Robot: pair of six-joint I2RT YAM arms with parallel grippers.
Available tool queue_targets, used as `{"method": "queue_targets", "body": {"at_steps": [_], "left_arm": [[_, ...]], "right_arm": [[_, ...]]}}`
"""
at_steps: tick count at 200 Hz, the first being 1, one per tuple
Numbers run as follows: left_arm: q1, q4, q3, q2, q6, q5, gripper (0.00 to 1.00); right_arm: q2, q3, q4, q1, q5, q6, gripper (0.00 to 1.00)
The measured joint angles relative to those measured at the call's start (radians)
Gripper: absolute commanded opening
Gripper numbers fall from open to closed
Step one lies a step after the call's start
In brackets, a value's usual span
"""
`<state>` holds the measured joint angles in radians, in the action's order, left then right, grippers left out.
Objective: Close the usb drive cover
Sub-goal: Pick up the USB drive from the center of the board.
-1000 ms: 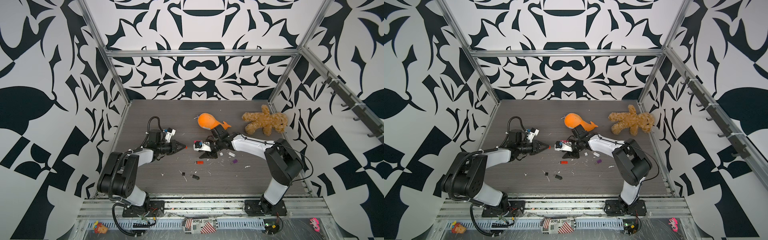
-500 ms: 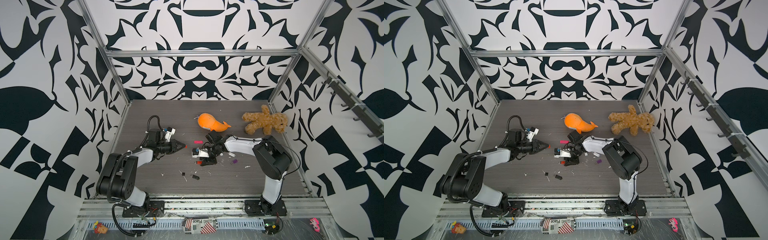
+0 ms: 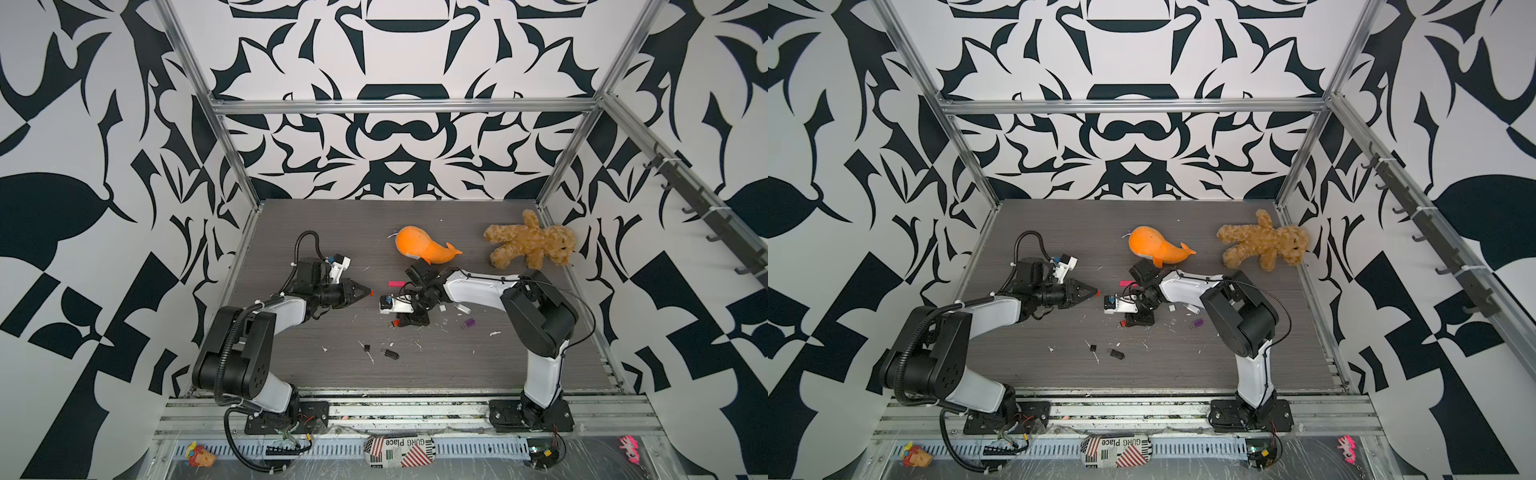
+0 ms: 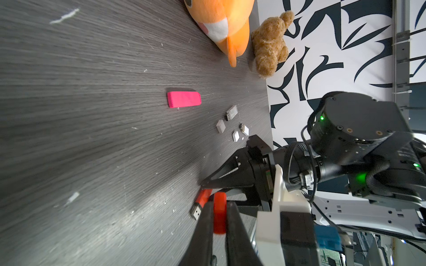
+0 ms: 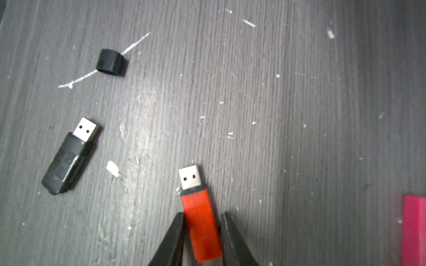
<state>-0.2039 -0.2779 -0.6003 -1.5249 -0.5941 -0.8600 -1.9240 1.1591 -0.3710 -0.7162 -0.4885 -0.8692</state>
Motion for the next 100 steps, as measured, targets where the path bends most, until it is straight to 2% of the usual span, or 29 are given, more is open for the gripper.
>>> {"method": "queue_targets", "body": {"at_steps": [38,100], "left_arm": [[0.000,0.000,0.000,0.000,0.000,0.001,0.13],[-0.013,-0.002,0.000,0.000,-0.006,0.004,0.13]], "right_arm": [[-0.003,0.014,-0.025,-0.001,0.000,-0.001,0.16],[0.055,-0.032,0.034,0.005,0.003,0.032,0.12]]}}
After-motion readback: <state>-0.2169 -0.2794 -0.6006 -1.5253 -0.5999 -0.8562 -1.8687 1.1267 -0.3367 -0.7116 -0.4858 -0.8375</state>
